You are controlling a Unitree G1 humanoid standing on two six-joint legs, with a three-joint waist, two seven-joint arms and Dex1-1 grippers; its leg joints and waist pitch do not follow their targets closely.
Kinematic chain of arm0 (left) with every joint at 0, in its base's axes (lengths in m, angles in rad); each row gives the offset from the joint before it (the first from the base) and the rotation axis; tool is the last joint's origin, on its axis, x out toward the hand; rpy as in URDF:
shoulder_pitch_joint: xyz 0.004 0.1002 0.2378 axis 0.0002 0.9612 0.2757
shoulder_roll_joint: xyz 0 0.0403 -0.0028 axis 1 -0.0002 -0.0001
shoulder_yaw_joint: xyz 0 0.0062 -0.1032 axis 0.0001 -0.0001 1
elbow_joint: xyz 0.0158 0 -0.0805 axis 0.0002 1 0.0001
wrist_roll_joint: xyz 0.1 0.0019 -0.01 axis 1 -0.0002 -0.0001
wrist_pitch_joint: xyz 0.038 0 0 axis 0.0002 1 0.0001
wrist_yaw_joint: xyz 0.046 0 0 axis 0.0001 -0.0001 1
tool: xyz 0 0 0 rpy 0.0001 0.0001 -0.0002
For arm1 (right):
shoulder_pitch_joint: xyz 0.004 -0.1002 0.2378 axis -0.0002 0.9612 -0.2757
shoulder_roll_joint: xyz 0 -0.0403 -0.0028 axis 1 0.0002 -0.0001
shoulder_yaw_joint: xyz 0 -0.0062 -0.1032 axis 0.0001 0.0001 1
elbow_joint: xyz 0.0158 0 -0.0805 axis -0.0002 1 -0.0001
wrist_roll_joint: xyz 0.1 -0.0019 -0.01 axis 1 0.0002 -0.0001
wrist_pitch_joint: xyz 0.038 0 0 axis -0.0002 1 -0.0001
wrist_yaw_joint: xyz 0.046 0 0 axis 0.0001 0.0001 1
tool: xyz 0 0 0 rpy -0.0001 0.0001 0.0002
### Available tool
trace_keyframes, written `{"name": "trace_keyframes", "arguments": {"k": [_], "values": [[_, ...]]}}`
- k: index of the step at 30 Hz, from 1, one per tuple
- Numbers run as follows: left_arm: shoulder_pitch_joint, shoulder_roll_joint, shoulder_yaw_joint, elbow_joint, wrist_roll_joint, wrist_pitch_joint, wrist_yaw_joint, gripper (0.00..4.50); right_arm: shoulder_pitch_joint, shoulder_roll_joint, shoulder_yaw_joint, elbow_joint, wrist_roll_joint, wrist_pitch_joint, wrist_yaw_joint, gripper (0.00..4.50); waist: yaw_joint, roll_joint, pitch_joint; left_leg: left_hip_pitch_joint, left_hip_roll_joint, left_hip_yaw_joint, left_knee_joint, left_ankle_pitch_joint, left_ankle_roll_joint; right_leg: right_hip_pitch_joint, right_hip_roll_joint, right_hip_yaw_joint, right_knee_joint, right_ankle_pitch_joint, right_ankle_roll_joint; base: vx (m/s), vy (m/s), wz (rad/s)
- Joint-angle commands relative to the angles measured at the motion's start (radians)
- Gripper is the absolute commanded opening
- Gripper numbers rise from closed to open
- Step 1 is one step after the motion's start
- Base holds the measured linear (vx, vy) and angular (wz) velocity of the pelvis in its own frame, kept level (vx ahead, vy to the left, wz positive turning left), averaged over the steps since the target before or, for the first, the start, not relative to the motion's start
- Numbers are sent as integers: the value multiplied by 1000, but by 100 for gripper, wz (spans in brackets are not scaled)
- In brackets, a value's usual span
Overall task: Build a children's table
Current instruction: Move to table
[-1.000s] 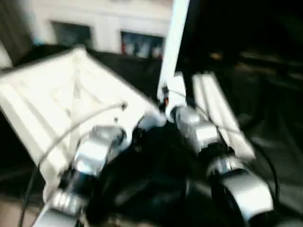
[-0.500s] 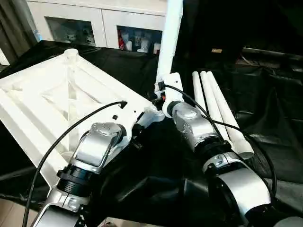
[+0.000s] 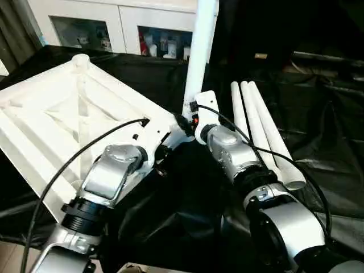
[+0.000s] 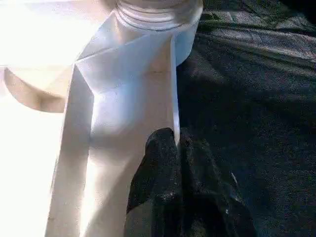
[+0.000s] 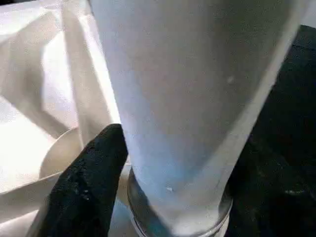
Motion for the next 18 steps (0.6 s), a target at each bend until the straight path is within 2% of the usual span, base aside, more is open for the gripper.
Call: {"name": "trace_keyframes", "arguments": {"k": [1, 3, 4, 5, 7, 10, 12, 13, 14, 15, 18], "values": [[-22, 10, -28, -23, -10, -60, -38, 0, 45, 16, 43, 1, 16, 65, 86, 357, 2, 17, -63, -10, 52, -7, -63, -141, 43, 53, -80, 61, -75, -149, -210, 0, 0, 0], [-16, 23, -34, -29, -13, -68, -56, 0, 54, 4, 47, -31, 18, 69, 104, 364, 4, 21, -70, -7, 52, -4, -55, -86, 51, 56, -76, 60, -64, -42, -236, 0, 0, 0], [-12, 31, -37, -34, -18, -75, -71, 0, 59, -7, 52, -50, 17, 71, 117, 386, 3, 19, -72, -9, 50, -2, -51, -48, 61, 60, -74, 60, -56, 28, -253, 0, 0, 0], [-3, 51, -44, -44, -28, -89, -101, 0, 72, -25, 60, -87, 15, 78, 150, 386, 5, 20, -76, -8, 49, -1, -46, -14, 72, 64, -74, 60, -51, 86, -267, 0, 0, 0], [8, 72, -51, -51, -34, -111, -131, 0, 90, -45, 71, -132, 14, 90, 196, 386, 7, 22, -80, -6, 49, 2, -41, 2, 84, 67, -73, 60, -46, 133, -288, 0, 0, 0], [20, 97, -58, -60, -42, -151, -172, 0, 112, -75, 86, -184, 15, 98, 256, 386, 11, 19, -81, -8, 48, 2, -38, -1, 89, 72, -71, 60, -44, 145, -284, 0, 0, 0], [28, 121, -59, -73, -58, -160, -212, 0, 141, -127, 113, -251, 18, 109, 362, 386, 14, 20, -83, -5, 49, 4, -36, 1, 88, 72, -69, 59, -42, 146, -295, 0, 0, 0], [36, 149, -63, -85, -75, -195, -265, 0, 178, -190, 144, -331, 25, 116, 477, 386, 21, 20, -83, -1, 51, 4, -34, -3, 92, 70, -67, 58, -43, 148, -294, 0, 0, 0], [36, 149, -63, -85, -75, -195, -265, 0, 178, -190, 144, -331, 25, 116, 477, 386, 22, 19, -87, -1, 52, 4, -32, 4, 98, 72, -67, 59, -37, 165, -296, 0, 0, 0], [44, 170, -65, -94, -90, -214, -305, 0, 203, -239, 163, -379, 29, 117, 550, 386, 23, 20, -89, -4, 52, 3, -31, 12, 101, 74, -66, 56, -35, 172, -301, 0, 0, 0], [60, 197, -69, -105, -111, -276, -372, 0, 228, -295, 171, -425, 41, 120, 628, 386, 29, 17, -91, -4, 52, 5, -26, 15, 107, 73, -68, 57, -32, 175, -307, 0, 0, 0]]}}
